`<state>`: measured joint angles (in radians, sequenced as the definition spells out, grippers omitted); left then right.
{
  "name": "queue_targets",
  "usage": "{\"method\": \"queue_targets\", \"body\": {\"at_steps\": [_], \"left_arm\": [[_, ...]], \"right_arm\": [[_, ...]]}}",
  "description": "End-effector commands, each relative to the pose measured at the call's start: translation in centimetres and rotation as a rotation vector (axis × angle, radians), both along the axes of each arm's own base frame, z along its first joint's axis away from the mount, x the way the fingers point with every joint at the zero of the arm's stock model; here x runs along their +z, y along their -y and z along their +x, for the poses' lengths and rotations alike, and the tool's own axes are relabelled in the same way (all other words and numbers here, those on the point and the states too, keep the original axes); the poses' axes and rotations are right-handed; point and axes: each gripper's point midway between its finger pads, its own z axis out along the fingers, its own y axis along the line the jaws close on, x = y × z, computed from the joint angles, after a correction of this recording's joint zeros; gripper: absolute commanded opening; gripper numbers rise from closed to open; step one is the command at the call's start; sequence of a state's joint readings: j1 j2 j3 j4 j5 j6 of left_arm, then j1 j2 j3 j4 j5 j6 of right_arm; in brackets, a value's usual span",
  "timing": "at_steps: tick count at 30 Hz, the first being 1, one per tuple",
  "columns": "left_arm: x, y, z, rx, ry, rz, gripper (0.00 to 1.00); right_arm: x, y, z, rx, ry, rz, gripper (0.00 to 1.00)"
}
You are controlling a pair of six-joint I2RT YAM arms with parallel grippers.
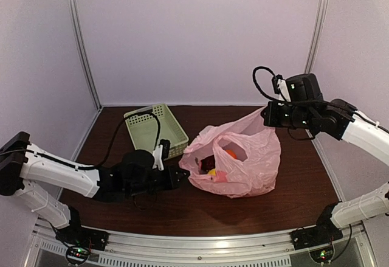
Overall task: Untie the knot of the plastic bag and take out the fruit
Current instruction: Hold the bag opening of the takeout bag, then adjust the bag opening on the takeout bag.
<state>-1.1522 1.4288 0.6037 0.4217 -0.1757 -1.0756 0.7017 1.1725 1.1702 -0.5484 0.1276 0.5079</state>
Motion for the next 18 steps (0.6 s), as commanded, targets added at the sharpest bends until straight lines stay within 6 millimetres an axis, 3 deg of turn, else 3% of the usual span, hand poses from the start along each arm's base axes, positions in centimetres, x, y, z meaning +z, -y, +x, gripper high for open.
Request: {"method": "queue_targets", "body": {"at_steps": [1, 7, 10, 14, 18], "left_arm": [[1.5, -1.9, 0.5, 0.013, 0.042, 0.005, 0.05], [1.0, -4.3, 0.2, 0.005, 0.093, 0.12, 0.04], [1.0, -4.7, -0.2, -0.02, 0.11, 0.133, 0.04], [1.7, -3.8, -0.8, -0.099, 0.151, 0.136, 0.04], [2.6, -2.8, -1.0, -0.157, 0.199, 0.16, 0.08]], "right_arm": [[4.2, 3.2, 1.4, -0.099, 0.091, -0.025, 0.0], [7.6, 6.2, 2.7, -0.162, 0.143, -0.017, 0.0], [8.0, 6.1, 3.0, -0.141, 0.148, -0.009, 0.0], [6.0, 3.6, 3.1, -0.025, 0.106, 0.026, 0.0], [2.5, 0.9, 2.6, 0.105, 0.029, 0.071, 0.0]]}}
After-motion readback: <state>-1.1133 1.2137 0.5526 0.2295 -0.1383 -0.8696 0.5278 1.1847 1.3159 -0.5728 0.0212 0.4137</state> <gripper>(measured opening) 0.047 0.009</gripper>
